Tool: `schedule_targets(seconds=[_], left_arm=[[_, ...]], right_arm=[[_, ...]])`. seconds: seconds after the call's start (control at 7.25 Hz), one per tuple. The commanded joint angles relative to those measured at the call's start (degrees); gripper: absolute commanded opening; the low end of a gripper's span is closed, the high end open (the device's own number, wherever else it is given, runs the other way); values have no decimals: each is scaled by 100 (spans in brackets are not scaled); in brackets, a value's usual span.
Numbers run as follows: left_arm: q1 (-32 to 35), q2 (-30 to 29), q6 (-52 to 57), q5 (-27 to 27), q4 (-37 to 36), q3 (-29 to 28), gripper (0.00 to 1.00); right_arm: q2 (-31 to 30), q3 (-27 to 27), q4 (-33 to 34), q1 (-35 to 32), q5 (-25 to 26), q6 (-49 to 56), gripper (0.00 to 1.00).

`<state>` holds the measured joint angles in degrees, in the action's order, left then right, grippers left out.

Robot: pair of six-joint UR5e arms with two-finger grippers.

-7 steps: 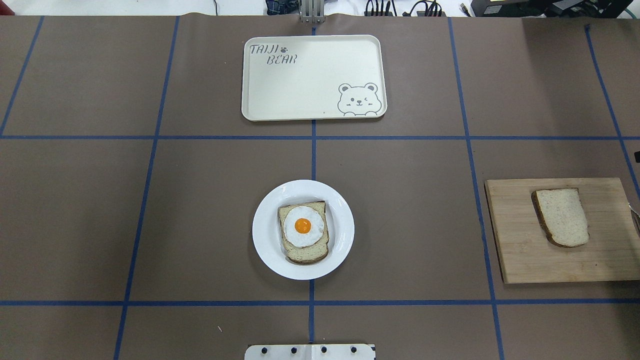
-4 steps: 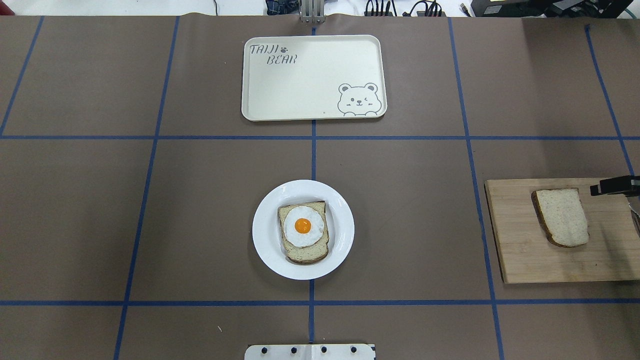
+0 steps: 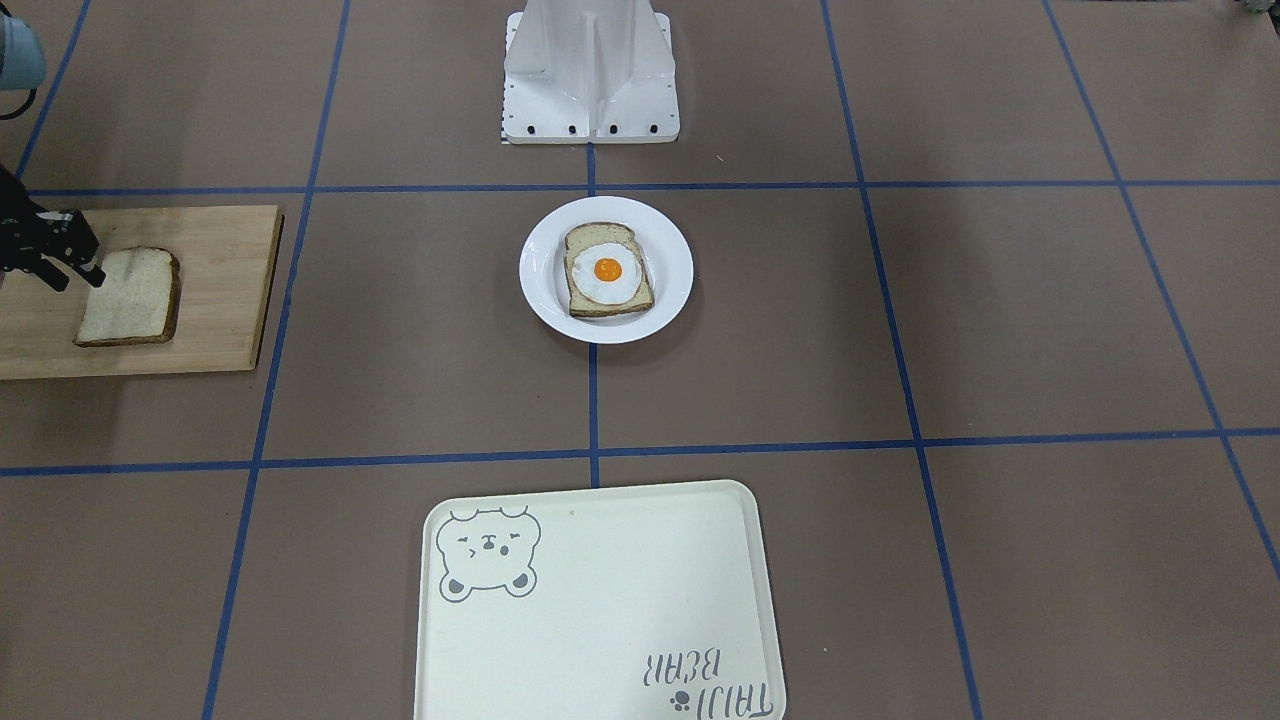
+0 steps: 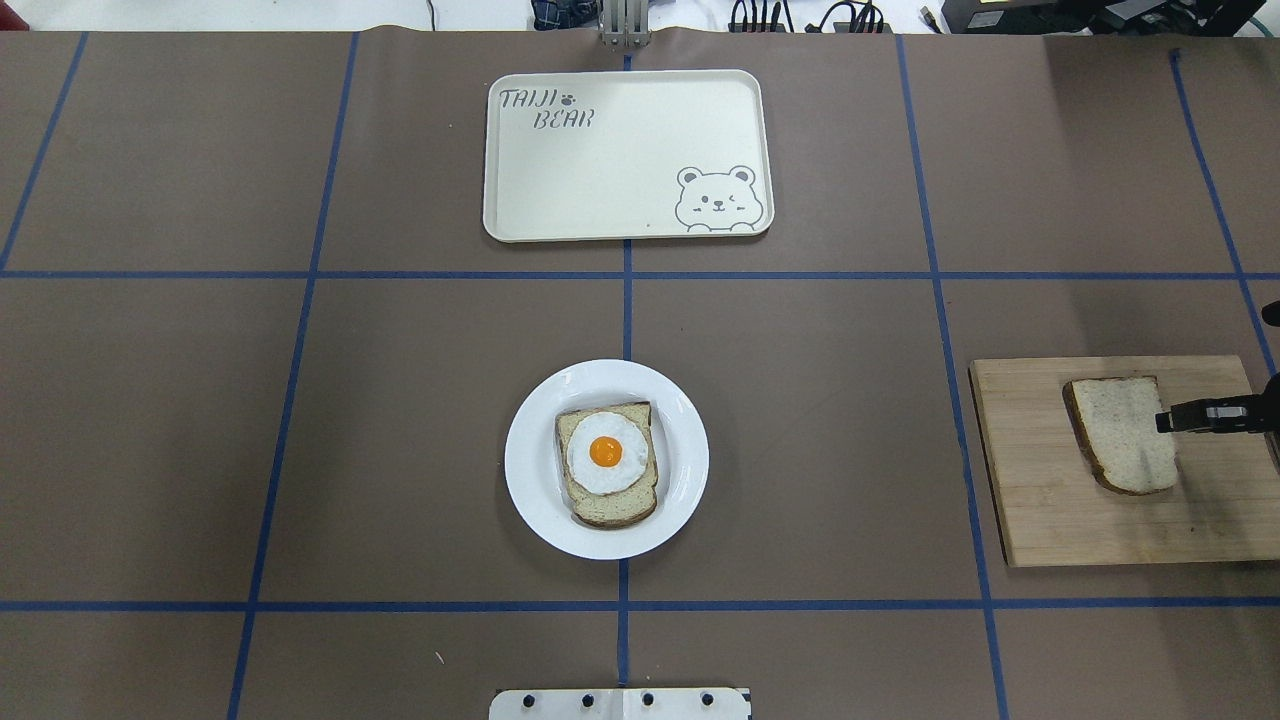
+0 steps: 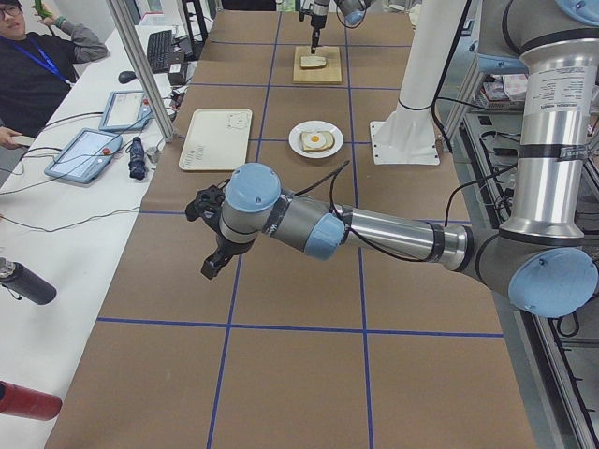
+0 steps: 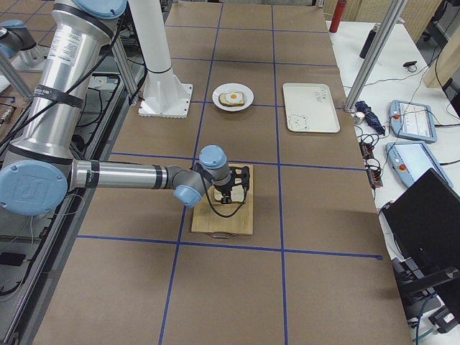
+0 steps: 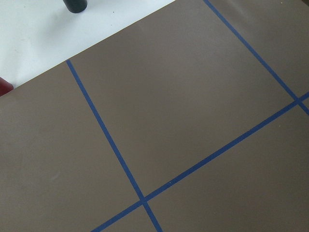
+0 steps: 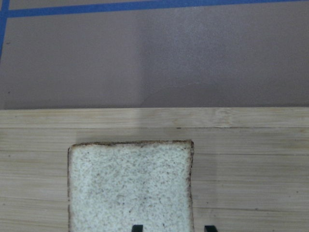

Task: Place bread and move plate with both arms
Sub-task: 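Lower the right gripper onto the plain bread slice on the wooden board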

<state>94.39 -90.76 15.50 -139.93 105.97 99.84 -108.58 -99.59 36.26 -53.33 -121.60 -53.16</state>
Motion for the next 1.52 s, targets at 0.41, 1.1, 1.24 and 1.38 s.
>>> schedule_targets(seconds=[0.41,1.1,1.24,1.38], left_arm=[[0,6,6,9,37,0,99],[0,15,6,18,108,-9,99],[0,15,6,18,108,-9,99],[0,24,6,27,108,-9,99]], right_arm=[[109,510,-549,200,13,-28,45],[145,458,-549,271,4,42,0],[145,414,-549,262,-22,60,0],[136,379,-549,262,-48,60,0]])
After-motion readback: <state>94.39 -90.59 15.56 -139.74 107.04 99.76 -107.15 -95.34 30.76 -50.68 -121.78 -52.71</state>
